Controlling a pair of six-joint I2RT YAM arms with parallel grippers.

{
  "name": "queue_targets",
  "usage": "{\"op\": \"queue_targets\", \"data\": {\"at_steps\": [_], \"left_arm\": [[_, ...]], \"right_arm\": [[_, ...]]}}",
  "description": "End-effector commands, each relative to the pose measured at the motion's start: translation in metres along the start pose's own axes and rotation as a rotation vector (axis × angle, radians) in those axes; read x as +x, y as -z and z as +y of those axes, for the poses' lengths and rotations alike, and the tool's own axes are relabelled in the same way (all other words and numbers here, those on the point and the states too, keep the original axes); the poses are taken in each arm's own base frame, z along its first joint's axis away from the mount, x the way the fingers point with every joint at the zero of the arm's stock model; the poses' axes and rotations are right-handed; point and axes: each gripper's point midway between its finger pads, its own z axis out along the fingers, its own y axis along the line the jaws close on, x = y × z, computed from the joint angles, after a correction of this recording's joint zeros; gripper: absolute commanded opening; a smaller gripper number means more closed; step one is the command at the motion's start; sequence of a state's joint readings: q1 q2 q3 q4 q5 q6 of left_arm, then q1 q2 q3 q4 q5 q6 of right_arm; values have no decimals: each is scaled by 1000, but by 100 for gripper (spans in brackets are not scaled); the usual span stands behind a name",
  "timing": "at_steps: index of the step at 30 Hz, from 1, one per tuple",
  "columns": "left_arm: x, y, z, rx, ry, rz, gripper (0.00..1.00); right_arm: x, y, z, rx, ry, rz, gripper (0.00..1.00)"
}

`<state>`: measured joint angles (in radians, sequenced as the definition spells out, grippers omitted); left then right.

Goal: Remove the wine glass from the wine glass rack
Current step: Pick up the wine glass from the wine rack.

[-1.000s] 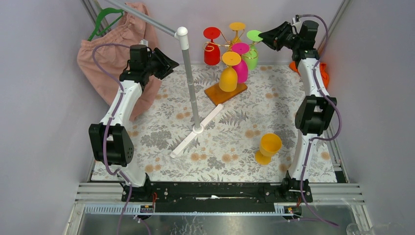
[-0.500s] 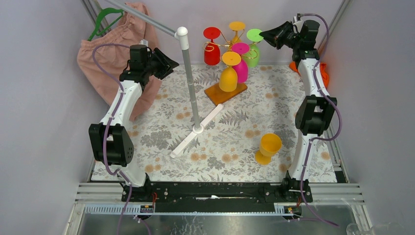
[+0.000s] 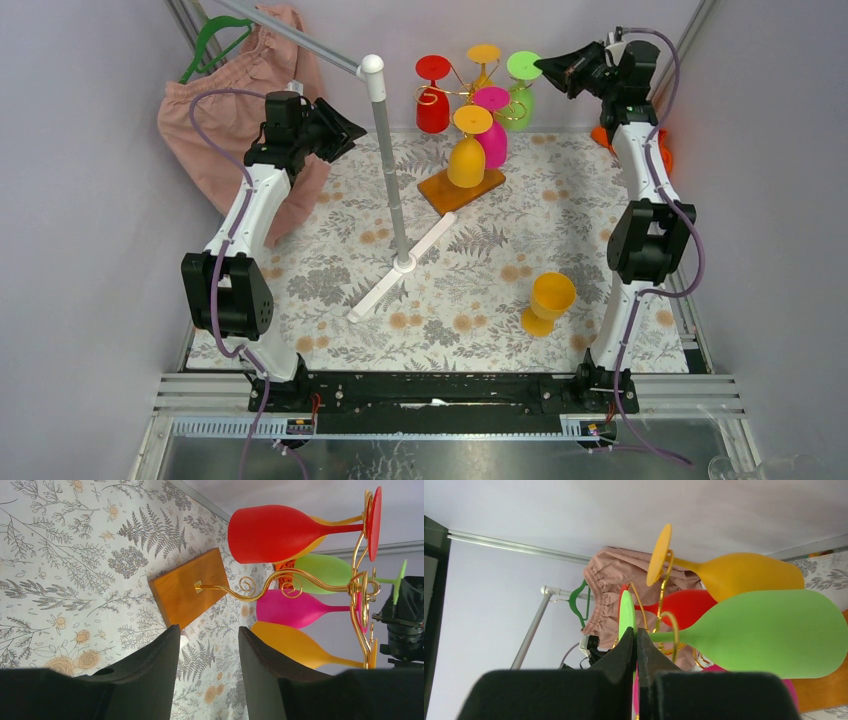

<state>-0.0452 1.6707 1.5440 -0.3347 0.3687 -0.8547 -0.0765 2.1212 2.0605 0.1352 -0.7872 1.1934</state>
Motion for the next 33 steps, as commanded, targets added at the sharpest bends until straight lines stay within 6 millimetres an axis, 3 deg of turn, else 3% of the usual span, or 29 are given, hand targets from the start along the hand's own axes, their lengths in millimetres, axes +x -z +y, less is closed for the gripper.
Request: {"op": "queue_targets", "data": {"at_steps": [1,5,13,20,28,33], "left_arm": [[-1,6,-11,36,-17,-12,53],[-2,7,-12,37,-19,-14,53],[1,6,-11,35,-14,-8,53],[2,6,-10,34,-12,-6,53],[2,6,-11,36,-14,-5,53],[1,7,-12,37,-21,-7,53]], "right_arm": [[-5,25,77,-99,76,-71,0],[-2,29,81,-62,87,-50,0],[14,32,61,1,69,20,0],[28,33,64,-12,95,63,0],[51,10,76,-57,100,150,0],[40,-1,70,-49,91,120,0]]}}
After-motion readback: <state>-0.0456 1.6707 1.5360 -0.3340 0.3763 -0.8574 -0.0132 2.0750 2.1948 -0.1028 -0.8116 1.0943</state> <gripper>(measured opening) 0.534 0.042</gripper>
